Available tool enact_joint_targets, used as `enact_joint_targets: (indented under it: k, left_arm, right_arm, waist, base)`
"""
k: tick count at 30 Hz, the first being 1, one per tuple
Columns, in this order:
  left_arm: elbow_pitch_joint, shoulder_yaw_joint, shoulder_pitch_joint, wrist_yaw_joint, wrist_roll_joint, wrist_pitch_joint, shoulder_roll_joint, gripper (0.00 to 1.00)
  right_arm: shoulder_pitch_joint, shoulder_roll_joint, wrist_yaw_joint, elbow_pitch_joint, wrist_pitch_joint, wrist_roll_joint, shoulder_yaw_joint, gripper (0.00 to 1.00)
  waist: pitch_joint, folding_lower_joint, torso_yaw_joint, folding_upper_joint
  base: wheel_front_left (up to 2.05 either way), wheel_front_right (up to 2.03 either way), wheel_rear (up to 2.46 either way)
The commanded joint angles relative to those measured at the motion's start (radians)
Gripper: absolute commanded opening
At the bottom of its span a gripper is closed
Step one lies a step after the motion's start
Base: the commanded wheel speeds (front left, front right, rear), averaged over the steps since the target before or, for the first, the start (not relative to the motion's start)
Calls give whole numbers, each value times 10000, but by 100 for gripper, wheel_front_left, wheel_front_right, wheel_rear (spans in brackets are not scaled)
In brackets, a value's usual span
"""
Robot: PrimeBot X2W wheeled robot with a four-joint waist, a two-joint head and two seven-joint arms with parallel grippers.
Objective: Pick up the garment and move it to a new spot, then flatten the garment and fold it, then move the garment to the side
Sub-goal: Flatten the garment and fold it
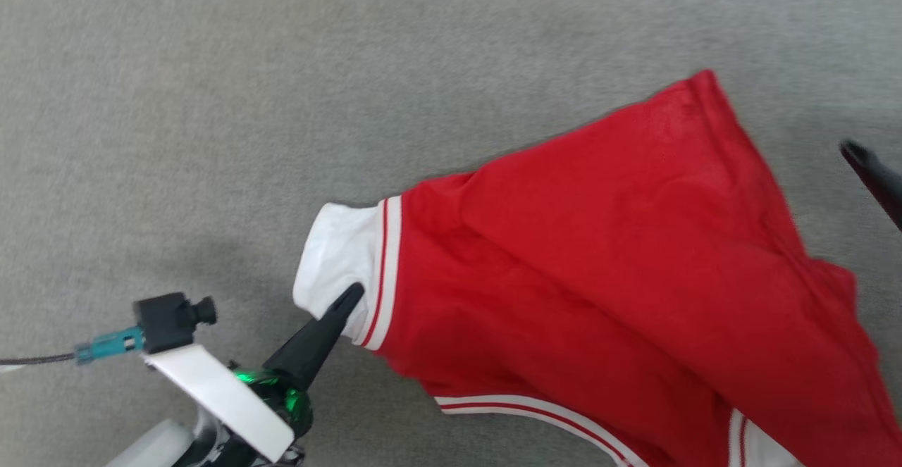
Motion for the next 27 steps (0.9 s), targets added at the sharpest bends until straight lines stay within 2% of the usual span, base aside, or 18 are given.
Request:
enact_joint_targets:
  k: [1,7,13,14,15,16,17,27]
  left_arm:
    - [40,-49,-259,6,83,82,-112,0]
    - [185,-279,-849,6,131,278,-481,0]
    - [312,-447,-1122,6,116,232,-651,0]
    - [342,-461,-1155,6,95,226,-653,0]
    - [342,-461,-1155,6,95,226,-653,0]
    - [364,-468,-1195,6,66,216,-666,0]
    - [388,-479,-1223,6,67,218,-665,0]
    - [965,-200,-2527,6,210,404,-232,0]
  right_arm:
    - [-544,145,-1,450,-129,-165,341,100]
    - [-2401,493,-1,2761,-215,-692,1726,100]
    - [-2680,326,-1,4251,380,-476,2936,100]
    - [-2675,290,-1,4381,409,-405,3047,55]
    - [-2675,290,-1,4381,409,-405,3047,55]
    - [-2670,259,-1,4487,408,-296,3139,33]
    - [-2661,254,-1,4569,351,-212,3167,0]
    - [-3817,516,-2,5211,-1771,-295,2202,0]
  waist:
    - [404,0,395,-1]
    - [992,0,925,-1]
    - [1176,0,1103,-1]
    - [1172,0,1100,-1]
    - [1172,0,1100,-1]
    - [1161,0,1087,-1]
    - [1132,0,1071,-1]
    - [668,0,426,-1]
  base:
    - [0,0,0]
    - [0,0,0]
    - [0,0,0]
    - [0,0,0]
    - [0,0,0]
    - [0,0,0]
    - [0,0,0]
    - [0,0,0]
